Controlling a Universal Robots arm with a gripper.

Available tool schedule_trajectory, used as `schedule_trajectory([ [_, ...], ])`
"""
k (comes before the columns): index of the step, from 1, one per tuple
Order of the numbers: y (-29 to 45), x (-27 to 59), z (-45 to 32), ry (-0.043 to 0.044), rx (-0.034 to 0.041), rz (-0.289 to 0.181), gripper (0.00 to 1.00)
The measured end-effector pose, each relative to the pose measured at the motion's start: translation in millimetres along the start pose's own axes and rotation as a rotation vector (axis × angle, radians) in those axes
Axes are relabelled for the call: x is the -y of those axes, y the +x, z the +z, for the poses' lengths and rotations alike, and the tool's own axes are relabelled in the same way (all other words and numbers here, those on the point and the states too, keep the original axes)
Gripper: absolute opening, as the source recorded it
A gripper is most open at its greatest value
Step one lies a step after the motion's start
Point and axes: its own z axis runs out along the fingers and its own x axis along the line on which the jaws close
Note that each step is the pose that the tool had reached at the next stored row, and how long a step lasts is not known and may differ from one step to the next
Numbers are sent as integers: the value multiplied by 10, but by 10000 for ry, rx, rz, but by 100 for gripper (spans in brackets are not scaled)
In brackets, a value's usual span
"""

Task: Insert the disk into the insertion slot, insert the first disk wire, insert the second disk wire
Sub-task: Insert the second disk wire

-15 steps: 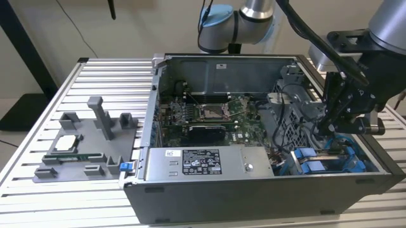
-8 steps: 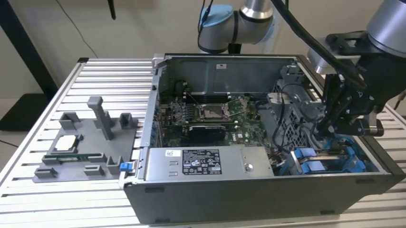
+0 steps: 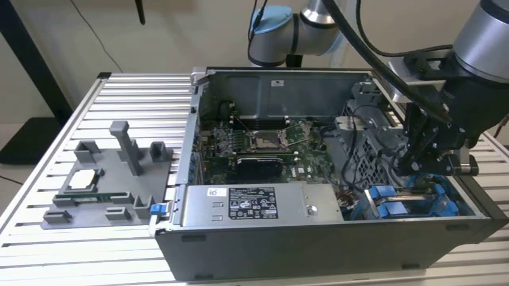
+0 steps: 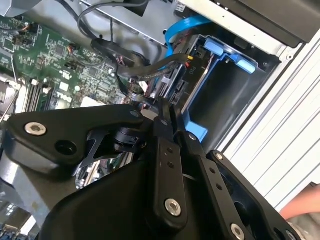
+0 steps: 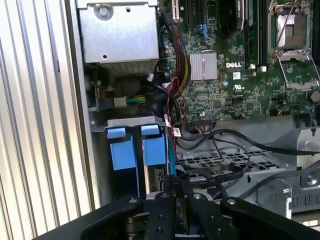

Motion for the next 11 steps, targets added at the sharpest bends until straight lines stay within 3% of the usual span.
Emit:
schedule_trajectory([
  [4,5,-1,40,103,-45,-17,0],
  [11,44,0,72,155,-263,-38,0],
])
